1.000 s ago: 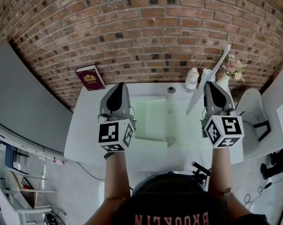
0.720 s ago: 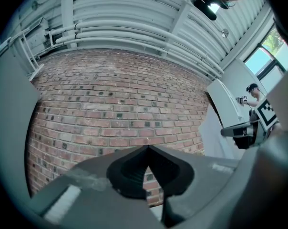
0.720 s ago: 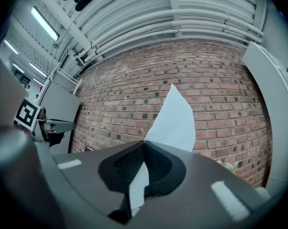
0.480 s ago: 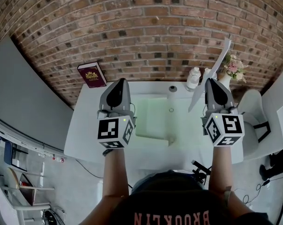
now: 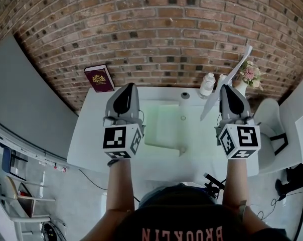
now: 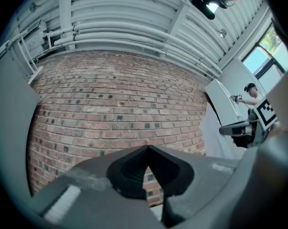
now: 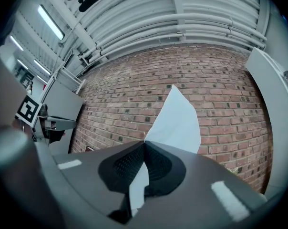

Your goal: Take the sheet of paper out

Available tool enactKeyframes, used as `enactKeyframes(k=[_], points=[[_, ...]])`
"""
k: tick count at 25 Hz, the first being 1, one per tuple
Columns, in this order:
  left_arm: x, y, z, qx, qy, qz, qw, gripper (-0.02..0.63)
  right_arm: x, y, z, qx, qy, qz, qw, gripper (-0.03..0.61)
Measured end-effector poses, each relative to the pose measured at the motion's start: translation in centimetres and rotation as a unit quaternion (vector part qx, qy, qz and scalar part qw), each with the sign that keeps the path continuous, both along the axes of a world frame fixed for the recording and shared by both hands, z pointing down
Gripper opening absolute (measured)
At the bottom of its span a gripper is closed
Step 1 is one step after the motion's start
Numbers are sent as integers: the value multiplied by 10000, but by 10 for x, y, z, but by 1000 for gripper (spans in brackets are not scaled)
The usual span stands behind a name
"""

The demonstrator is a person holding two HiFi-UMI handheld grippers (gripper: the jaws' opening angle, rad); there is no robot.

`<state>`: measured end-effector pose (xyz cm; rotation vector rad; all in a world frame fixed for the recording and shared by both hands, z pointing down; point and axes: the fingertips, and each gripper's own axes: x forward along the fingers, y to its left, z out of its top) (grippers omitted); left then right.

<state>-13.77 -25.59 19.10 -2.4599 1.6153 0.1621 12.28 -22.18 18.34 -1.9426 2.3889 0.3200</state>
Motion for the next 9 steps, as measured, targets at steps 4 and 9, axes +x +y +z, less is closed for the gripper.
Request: enactKeyframes(k=[4, 9], points=[[1, 4, 0, 9, -32, 16, 10000, 0, -2, 4, 0, 18, 43, -36, 10000, 2], [-1, 7, -1, 9, -32, 15, 10000, -2, -7, 9, -1, 45, 110, -96, 9999, 2]])
